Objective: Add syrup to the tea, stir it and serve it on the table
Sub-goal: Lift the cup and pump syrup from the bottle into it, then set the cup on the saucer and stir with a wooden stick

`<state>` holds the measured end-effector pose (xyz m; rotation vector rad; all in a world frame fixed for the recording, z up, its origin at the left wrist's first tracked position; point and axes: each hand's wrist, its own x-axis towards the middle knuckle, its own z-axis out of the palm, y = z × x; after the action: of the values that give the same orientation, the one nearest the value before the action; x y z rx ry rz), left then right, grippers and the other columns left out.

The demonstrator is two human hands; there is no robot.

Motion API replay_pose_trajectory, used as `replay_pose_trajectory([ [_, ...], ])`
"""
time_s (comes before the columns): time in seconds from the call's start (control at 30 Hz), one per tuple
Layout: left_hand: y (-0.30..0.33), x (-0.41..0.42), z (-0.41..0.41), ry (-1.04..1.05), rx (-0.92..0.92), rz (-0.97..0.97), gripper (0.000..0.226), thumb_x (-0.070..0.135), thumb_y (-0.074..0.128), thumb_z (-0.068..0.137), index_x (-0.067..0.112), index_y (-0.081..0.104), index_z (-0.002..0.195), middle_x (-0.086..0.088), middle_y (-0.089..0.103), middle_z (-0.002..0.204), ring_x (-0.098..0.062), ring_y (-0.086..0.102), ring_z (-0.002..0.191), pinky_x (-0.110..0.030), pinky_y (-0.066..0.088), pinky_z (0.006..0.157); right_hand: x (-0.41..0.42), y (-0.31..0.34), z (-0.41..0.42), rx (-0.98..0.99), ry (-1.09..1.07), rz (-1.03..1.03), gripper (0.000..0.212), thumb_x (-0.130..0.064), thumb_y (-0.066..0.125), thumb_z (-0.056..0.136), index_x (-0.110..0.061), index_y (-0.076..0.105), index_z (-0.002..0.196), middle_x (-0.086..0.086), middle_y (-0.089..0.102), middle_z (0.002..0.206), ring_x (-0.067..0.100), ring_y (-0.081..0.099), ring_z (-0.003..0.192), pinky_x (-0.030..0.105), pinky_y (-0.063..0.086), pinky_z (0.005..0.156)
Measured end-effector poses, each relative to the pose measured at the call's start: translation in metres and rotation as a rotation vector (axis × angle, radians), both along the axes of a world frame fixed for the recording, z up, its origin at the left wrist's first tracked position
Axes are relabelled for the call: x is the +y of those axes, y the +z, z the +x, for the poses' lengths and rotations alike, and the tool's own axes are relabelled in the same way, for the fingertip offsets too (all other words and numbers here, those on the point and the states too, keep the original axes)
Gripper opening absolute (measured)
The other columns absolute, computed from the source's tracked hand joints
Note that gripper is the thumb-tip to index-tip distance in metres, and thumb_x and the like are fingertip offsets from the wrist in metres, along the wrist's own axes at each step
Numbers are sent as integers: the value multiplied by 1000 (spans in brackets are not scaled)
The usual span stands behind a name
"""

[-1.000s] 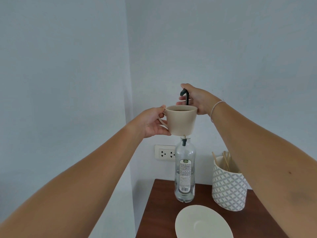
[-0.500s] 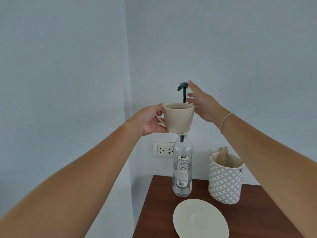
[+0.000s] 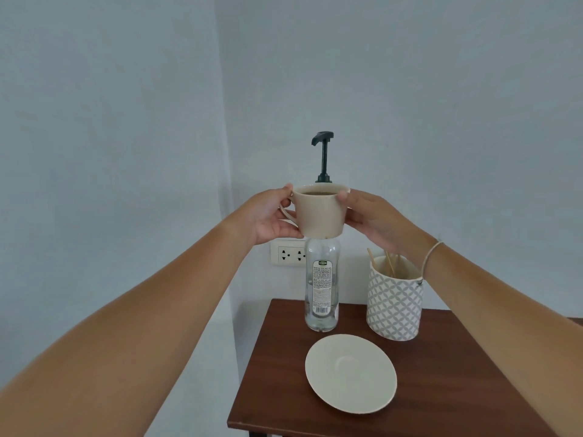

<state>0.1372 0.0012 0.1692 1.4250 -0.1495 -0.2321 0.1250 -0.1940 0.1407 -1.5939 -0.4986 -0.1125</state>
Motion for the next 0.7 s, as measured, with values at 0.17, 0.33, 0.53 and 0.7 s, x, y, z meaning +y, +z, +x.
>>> replay_pose_trajectory([
  [0.17,-7,0,-3,-16,8,-19,33,31,46,97,11,43,72,-14,38,106,-33,59,77,-47,50,55,0,-6,-6,-18,2,-24,44,-36,67,71,-19,64,112,-2,69,113,10,63,109,18,50,89],
  [0.33,-29,-5,-11,-44,41,-31,32,31,46,97,10,44,73,-14,37,106,-33,59,78,-44,55,48,-5,-25,-21,12,20,-3,35,-30,62,76,-21,64,110,-5,70,110,5,63,106,16,51,87],
  [0.53,-66,-11,-22,-86,102,-48,29,31,47,97,9,47,77,-13,45,93,-35,62,78,-43,57,54,-13,-61,-38,32,10,3,36,-26,63,78,-22,63,113,-4,68,114,5,62,107,17,51,86],
  [0.7,-102,-16,-29,-109,148,-63,28,31,46,97,9,55,81,-14,52,96,-35,64,83,-44,57,61,-17,-99,-46,63,-20,46,37,-20,63,78,-19,62,115,-2,68,112,8,61,108,19,51,88],
])
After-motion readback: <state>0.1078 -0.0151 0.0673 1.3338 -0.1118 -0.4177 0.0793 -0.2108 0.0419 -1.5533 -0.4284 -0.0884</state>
